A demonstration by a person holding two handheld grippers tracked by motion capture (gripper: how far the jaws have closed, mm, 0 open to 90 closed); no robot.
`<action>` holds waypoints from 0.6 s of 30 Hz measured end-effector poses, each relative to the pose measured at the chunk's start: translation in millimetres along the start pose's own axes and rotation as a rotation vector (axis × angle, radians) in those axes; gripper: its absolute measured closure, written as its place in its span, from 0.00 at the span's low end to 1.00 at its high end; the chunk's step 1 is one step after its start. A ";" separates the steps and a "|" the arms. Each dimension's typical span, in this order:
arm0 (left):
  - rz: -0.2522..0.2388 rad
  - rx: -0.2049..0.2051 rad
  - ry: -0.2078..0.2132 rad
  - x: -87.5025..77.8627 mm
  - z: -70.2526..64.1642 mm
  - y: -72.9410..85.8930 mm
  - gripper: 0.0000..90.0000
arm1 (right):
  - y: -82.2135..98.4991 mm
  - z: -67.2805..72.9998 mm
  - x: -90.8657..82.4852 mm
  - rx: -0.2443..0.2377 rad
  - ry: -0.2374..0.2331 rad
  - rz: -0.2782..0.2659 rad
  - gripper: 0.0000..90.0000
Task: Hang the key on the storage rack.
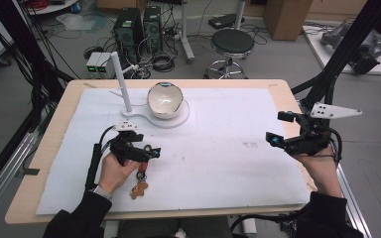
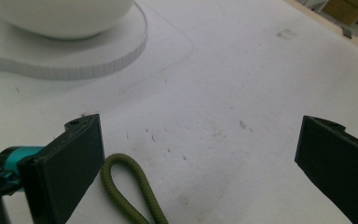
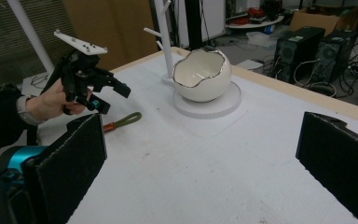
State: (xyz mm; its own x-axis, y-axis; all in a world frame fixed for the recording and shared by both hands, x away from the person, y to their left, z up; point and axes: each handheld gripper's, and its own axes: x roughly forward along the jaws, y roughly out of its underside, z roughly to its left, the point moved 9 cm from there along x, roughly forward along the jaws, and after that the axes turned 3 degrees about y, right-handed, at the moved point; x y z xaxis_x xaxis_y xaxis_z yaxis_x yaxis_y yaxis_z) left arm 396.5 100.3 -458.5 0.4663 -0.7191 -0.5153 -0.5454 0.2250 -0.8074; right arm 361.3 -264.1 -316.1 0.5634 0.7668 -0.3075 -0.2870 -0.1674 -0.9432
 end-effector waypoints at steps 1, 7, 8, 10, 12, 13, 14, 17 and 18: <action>0.001 -0.005 -0.009 2.3 0.5 1.7 0.08 | 1.1 0.2 2.5 0.003 0.000 0.010 0.01; 0.056 0.001 -0.070 18.3 4.7 13.1 0.24 | 3.4 1.3 7.0 0.003 -0.006 0.027 0.01; 0.069 -0.011 -0.076 21.6 6.0 15.4 0.24 | 3.6 1.3 7.2 0.003 -0.006 0.028 0.01; 0.090 -0.010 -0.099 25.5 7.4 18.7 0.29 | 3.6 1.2 6.6 0.002 -0.007 0.025 0.01; 0.091 0.011 -0.110 26.8 7.3 19.3 0.30 | 3.6 0.5 4.8 0.008 -0.006 0.022 0.01; 0.092 0.009 -0.115 27.0 7.2 19.2 0.31 | 3.5 0.0 4.1 0.008 -0.005 0.019 0.01; 0.092 0.004 -0.115 27.5 7.4 19.3 0.32 | 3.2 -0.7 3.5 0.006 -0.004 0.015 0.01; 0.107 0.000 -0.123 28.1 8.4 21.3 0.32 | 4.8 -2.2 1.5 0.014 -0.002 0.015 0.01; 0.109 -0.004 -0.125 27.9 9.1 21.7 0.32 | 4.8 -2.2 1.5 0.014 -0.002 0.015 0.01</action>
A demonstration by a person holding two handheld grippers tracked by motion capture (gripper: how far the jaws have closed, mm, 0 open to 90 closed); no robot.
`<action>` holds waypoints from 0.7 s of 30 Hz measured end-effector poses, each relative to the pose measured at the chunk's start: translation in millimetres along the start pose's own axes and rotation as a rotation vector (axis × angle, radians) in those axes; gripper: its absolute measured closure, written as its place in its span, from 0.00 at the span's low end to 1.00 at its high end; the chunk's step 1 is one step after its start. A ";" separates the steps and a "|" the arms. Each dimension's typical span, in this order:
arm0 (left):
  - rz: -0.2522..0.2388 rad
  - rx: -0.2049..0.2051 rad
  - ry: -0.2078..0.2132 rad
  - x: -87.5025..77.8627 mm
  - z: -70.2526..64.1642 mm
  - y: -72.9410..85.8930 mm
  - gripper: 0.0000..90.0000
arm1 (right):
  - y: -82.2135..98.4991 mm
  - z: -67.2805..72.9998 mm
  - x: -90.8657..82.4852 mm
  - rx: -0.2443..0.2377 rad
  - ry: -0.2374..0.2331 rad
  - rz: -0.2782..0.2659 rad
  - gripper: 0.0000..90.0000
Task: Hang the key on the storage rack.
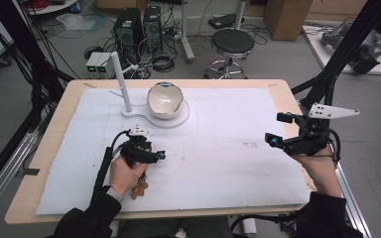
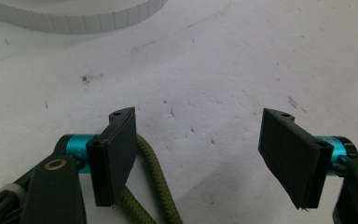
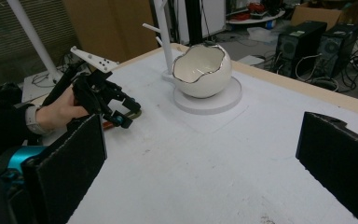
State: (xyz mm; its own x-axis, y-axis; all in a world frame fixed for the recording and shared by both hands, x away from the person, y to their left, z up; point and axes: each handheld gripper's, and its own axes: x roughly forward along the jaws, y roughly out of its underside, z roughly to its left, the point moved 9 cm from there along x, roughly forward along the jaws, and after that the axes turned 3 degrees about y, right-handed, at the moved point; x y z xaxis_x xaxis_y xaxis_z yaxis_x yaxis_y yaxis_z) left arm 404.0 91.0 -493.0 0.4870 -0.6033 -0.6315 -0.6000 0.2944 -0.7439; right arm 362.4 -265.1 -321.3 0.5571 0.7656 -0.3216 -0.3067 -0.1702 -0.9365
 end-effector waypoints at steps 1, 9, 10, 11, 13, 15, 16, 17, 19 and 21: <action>0.002 -0.007 -0.007 -0.6 0.8 0.3 0.32 | 1.0 -0.5 -0.3 0.008 0.000 0.002 0.01; 0.021 -0.023 -0.025 -3.1 3.5 5.0 0.34 | 3.2 -2.5 0.2 0.010 0.005 0.008 0.01; 0.023 -0.019 -0.028 -2.9 4.0 5.5 0.37 | 3.6 -2.0 0.5 0.016 0.003 0.013 0.01; 0.020 -0.014 -0.038 -2.0 4.8 5.9 0.40 | 3.9 -2.0 1.8 0.015 0.003 0.014 0.01; 0.018 -0.011 -0.044 -1.6 4.8 6.2 0.41 | 4.2 -2.2 2.1 0.012 0.003 0.018 0.01; 0.015 -0.001 -0.063 -2.2 5.6 6.7 0.43 | 4.8 -2.0 3.1 0.016 0.001 0.022 0.01; 0.016 -0.001 -0.061 -2.2 5.9 7.1 0.43 | 5.1 -2.3 3.1 0.016 0.001 0.023 0.01; 0.009 -0.002 -0.063 -2.3 6.2 7.2 0.44 | 5.2 -2.4 3.0 0.019 0.002 0.023 0.01; 0.014 -0.003 -0.076 -2.5 7.4 8.7 0.51 | 6.2 -3.4 2.5 0.024 0.002 0.023 0.01; 0.002 0.002 -0.089 -2.4 8.7 8.8 0.52 | 6.6 -3.8 2.4 0.026 0.003 0.025 0.01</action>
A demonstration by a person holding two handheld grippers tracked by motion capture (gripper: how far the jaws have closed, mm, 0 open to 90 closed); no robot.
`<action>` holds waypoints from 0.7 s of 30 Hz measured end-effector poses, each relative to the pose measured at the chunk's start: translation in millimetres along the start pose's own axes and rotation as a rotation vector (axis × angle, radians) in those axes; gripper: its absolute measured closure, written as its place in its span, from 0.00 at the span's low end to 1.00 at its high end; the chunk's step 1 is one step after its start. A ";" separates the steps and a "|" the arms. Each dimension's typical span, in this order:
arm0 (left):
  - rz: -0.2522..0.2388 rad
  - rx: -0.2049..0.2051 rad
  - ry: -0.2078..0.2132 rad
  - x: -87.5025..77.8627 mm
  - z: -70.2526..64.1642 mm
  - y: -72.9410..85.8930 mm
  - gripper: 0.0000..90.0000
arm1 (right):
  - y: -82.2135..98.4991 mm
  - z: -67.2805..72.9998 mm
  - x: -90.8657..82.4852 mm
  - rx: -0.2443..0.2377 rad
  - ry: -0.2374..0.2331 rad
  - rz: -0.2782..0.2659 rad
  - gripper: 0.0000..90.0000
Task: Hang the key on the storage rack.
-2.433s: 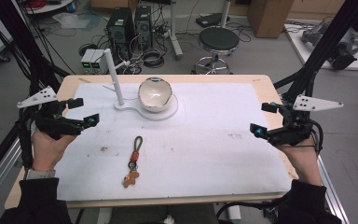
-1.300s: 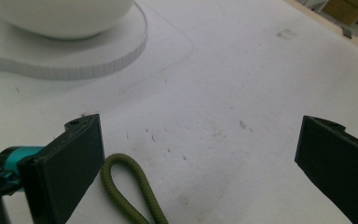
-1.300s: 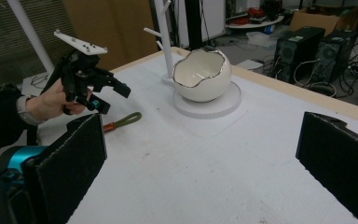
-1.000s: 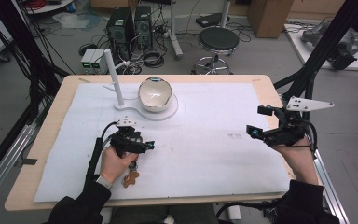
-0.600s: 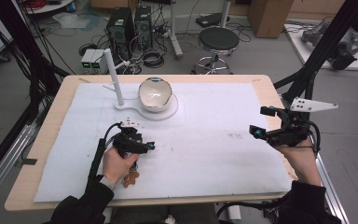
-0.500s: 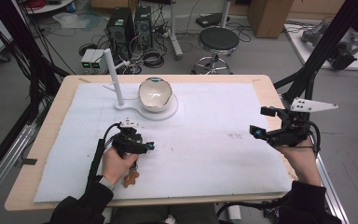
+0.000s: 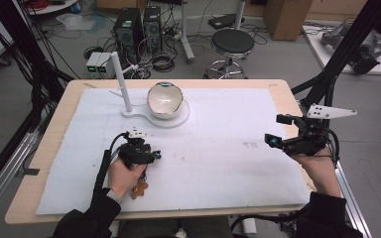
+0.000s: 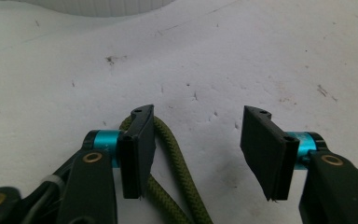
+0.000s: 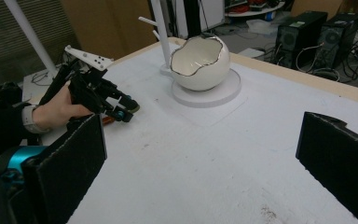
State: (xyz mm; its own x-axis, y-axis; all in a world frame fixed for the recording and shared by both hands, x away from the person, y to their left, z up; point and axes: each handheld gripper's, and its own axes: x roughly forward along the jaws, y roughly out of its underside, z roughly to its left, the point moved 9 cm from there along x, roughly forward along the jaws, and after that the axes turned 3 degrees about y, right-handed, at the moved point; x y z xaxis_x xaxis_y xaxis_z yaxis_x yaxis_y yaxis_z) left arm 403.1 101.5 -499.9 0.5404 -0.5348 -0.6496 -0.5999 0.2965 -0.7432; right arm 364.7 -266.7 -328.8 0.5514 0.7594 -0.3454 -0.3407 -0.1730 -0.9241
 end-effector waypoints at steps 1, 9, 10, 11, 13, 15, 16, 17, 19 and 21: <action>-0.001 0.000 -0.008 -0.1 0.6 0.3 0.55 | 0.2 -0.2 0.2 0.002 -0.001 -0.001 0.01; -0.004 0.048 -0.101 -0.2 4.3 1.5 0.76 | 2.8 0.5 3.3 0.000 -0.003 0.016 0.01; -0.005 0.043 -0.110 0.2 3.8 1.1 0.78 | 3.4 0.5 4.7 -0.002 -0.003 0.020 0.01; 0.001 0.047 -0.123 0.1 3.8 1.1 0.80 | 3.8 1.1 5.1 0.004 -0.004 0.025 0.01; -0.002 0.047 -0.131 0.7 2.8 0.7 0.82 | 3.8 0.8 5.9 -0.002 -0.003 0.023 0.01; -0.006 0.040 -0.134 0.9 3.6 0.0 0.92 | 4.1 1.4 6.8 0.002 -0.003 0.027 0.01; -0.005 0.044 -0.134 1.0 3.4 -0.2 0.93 | 4.0 1.5 7.4 -0.001 -0.004 0.027 0.01; -0.004 0.051 -0.134 1.0 3.1 -0.1 0.94 | 4.0 2.1 7.7 0.002 -0.005 0.028 0.01; 0.000 0.051 -0.134 0.7 3.3 0.0 0.94 | 4.0 1.9 8.6 -0.004 -0.006 0.029 0.01; -0.008 0.044 -0.130 1.0 3.4 -0.9 0.94 | 4.0 1.4 9.5 0.000 -0.006 0.032 0.01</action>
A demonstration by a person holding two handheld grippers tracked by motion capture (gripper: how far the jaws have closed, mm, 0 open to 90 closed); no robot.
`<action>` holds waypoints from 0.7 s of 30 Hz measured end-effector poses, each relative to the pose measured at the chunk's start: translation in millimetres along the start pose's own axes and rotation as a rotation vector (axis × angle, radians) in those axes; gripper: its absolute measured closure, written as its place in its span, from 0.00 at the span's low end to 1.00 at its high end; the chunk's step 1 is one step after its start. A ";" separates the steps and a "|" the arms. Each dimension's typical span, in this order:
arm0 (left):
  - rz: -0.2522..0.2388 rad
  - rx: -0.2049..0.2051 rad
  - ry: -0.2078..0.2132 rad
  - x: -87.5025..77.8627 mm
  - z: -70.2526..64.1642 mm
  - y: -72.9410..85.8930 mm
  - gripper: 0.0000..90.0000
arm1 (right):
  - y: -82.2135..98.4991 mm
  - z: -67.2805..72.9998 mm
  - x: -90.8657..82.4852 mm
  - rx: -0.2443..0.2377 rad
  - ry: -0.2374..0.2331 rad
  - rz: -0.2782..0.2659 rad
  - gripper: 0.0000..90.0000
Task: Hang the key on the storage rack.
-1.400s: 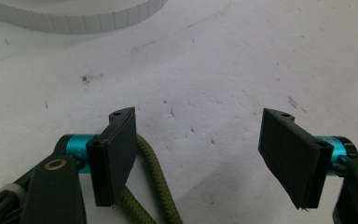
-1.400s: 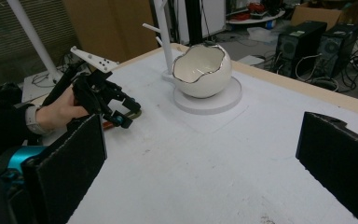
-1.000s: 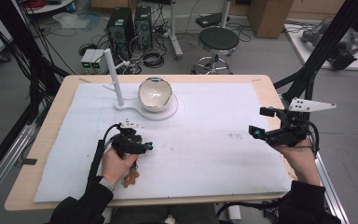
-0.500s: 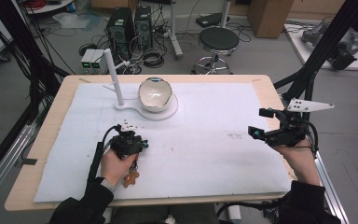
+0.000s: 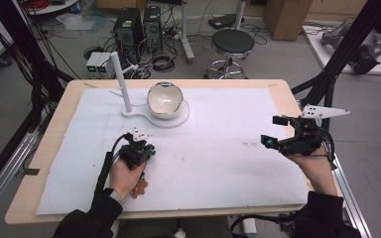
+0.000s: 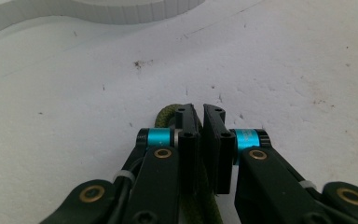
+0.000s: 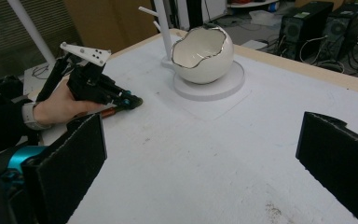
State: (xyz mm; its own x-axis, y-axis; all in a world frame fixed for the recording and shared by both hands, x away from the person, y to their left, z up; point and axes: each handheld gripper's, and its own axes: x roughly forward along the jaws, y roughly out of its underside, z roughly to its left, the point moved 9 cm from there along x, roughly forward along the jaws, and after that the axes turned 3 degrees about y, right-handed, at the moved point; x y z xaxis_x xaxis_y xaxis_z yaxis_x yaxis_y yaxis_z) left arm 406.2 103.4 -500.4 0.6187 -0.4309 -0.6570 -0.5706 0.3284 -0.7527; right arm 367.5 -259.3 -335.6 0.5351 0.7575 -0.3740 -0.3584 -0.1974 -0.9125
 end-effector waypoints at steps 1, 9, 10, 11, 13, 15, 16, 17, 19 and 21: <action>0.002 0.001 0.005 -0.3 0.1 -0.1 0.94 | 0.3 -0.4 0.5 0.002 0.001 0.005 0.01; -0.120 -0.007 0.073 -25.2 -7.5 -30.7 0.94 | 0.7 -3.8 3.3 -0.001 0.001 0.009 0.01; -0.142 -0.001 0.079 -30.8 -8.0 -35.7 0.94 | 0.7 -3.8 3.3 -0.001 0.001 0.009 0.01; -0.170 -0.007 0.081 -36.7 -8.1 -41.2 0.94 | 1.0 -3.9 3.1 0.000 0.001 0.010 0.01; -0.220 -0.017 0.080 -50.1 -6.1 -52.0 0.94 | 1.4 -2.8 1.5 0.004 0.001 0.010 0.01; -0.260 -0.012 0.080 -65.6 -2.9 -63.0 0.94 | 0.9 -3.0 -0.4 0.001 0.001 0.002 0.01; -0.273 -0.005 0.074 -71.8 -0.8 -66.8 0.94 | 0.7 -3.2 -1.0 0.004 0.002 0.000 0.01; -0.297 -0.010 0.072 -79.4 1.3 -72.5 0.94 | 0.7 -3.2 -1.0 0.004 0.002 0.000 0.01; -0.339 -0.013 0.056 -94.8 7.4 -83.5 0.94 | 0.9 -3.8 -2.4 0.011 0.005 0.000 0.01; -0.371 -0.015 0.050 -105.5 11.3 -91.3 0.94 | 0.9 -5.0 -2.4 0.006 0.008 -0.002 0.01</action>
State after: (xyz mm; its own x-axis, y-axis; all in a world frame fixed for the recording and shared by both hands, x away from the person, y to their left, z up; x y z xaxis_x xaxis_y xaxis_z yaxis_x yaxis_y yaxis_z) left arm 399.1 128.3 -362.9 0.7581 -0.5589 -0.3362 -0.3204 0.1299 -0.9383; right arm 369.7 -264.5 -336.3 0.5420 0.7527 -0.3737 -0.3620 -0.1922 -0.9121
